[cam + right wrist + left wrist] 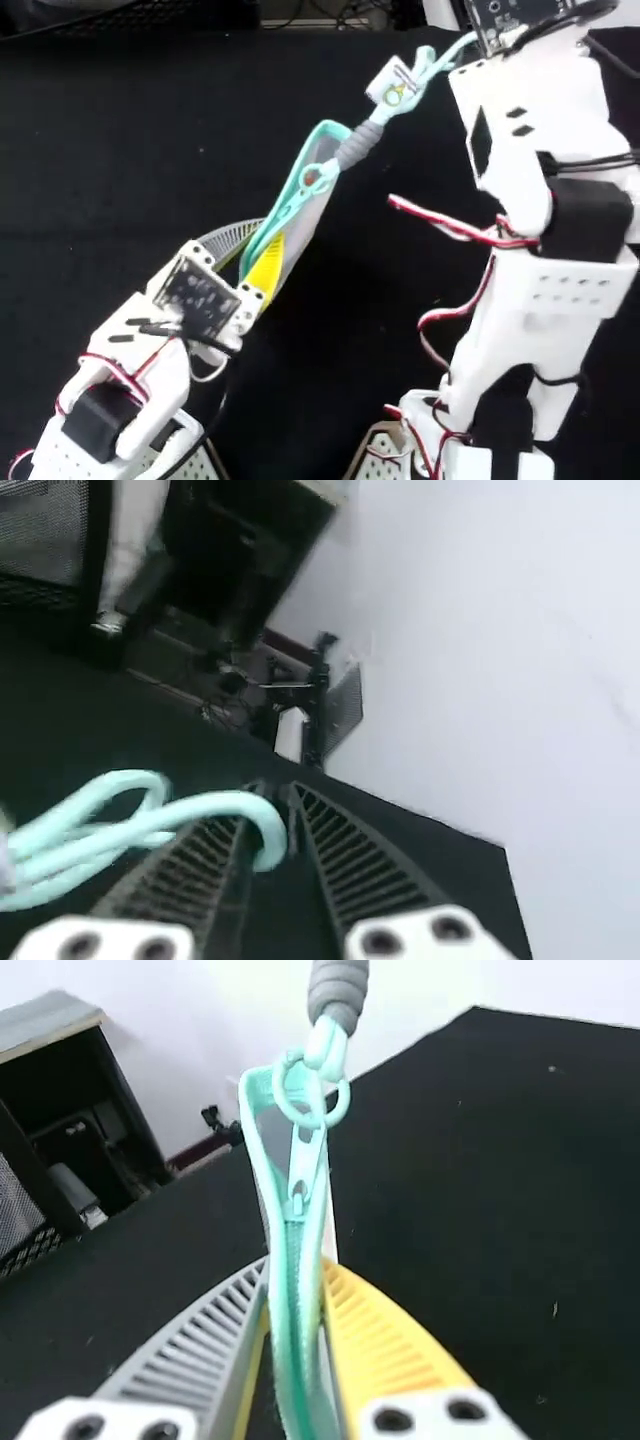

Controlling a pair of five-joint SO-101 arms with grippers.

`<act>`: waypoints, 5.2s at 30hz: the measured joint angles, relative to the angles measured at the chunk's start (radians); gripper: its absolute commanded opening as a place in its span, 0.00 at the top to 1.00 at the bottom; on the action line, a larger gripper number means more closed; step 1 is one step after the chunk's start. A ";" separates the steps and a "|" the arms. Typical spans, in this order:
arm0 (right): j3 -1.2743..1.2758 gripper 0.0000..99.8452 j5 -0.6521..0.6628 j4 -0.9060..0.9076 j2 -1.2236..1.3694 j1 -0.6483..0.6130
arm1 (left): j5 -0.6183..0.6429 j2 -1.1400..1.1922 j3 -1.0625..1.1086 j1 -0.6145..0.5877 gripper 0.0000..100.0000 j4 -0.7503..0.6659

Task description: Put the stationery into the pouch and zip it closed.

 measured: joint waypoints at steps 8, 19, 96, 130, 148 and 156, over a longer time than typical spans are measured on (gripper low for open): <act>0.080 0.99 0.000 -0.092 0.000 0.046 | 0.000 -0.057 0.023 0.000 0.97 0.025; 0.298 0.99 0.002 -0.255 0.000 0.103 | -0.003 -0.063 -0.003 0.000 0.97 0.097; -0.063 0.69 -0.184 0.463 -0.077 -0.305 | 0.023 -0.068 -0.035 -0.144 0.97 0.160; 2.131 0.98 -0.338 -0.658 -1.120 0.005 | -0.178 0.701 -0.097 -0.442 0.97 -0.387; 2.249 0.98 -0.348 -0.537 -1.507 0.003 | 0.066 1.536 -0.684 -0.255 0.97 -0.127; 2.249 0.98 -0.348 -0.537 -1.507 0.003 | 0.068 1.692 -0.841 -0.121 0.97 -0.120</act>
